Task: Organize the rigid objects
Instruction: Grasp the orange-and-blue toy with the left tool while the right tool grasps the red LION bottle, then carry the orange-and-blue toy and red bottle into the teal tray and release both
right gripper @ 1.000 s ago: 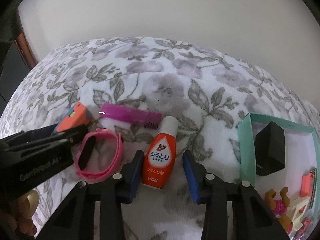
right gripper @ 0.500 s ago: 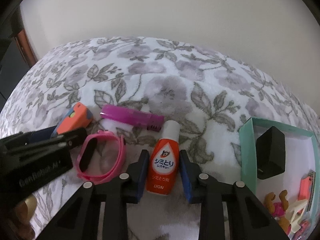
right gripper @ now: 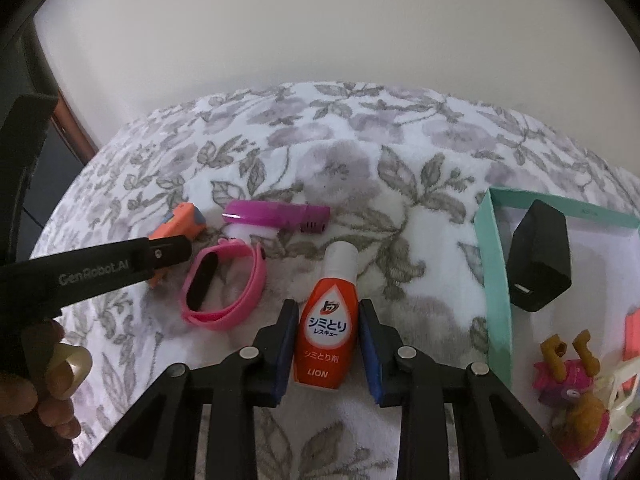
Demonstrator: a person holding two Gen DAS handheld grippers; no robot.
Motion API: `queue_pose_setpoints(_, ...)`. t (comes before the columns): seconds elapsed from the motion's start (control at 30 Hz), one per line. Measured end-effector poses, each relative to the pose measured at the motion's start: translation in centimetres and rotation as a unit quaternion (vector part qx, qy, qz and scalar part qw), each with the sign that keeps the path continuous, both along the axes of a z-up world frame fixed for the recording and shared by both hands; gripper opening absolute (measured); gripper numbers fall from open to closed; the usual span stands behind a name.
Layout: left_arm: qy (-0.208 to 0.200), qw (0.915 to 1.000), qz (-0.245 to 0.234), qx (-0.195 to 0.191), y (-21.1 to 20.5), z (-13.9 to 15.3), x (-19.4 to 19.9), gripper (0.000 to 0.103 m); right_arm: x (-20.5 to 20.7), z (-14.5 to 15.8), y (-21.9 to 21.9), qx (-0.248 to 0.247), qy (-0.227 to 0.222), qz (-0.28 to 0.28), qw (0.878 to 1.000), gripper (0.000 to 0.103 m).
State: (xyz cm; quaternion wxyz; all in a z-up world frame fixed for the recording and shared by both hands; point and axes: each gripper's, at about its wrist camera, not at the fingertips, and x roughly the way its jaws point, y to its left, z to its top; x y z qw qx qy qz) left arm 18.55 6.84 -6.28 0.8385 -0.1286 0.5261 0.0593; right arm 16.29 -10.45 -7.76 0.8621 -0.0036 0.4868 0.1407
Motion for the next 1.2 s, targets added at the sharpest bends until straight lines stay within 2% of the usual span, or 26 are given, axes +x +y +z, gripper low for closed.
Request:
queue_pose_setpoints(0.4,-0.028,0.9995,0.011,-0.012,0.8,1.8,-0.5,0.046,0.0,3.5,-1.6,0.035,-0.029,-0.008,0.999,0.032)
queue_pose_setpoints(0.77,-0.046,0.9985,0.010,-0.030,0.8,2.9,-0.9,0.045,0.0,4.5,-3.0,0.049,-0.033,-0.022,0.998,0.032)
queue_pose_setpoints(0.93,-0.057,0.9975,0.009,-0.039,0.8,3.8,-1.2,0.041,-0.1,5.2,-3.7,0.054,-0.040,-0.028,0.997,0.032)
queue_pose_setpoints(1.2,-0.076,0.9963,0.006,-0.040,0.6,5.2,-1.6,0.041,0.0,6.0,-4.8,0.063,-0.042,-0.038,0.996,0.032)
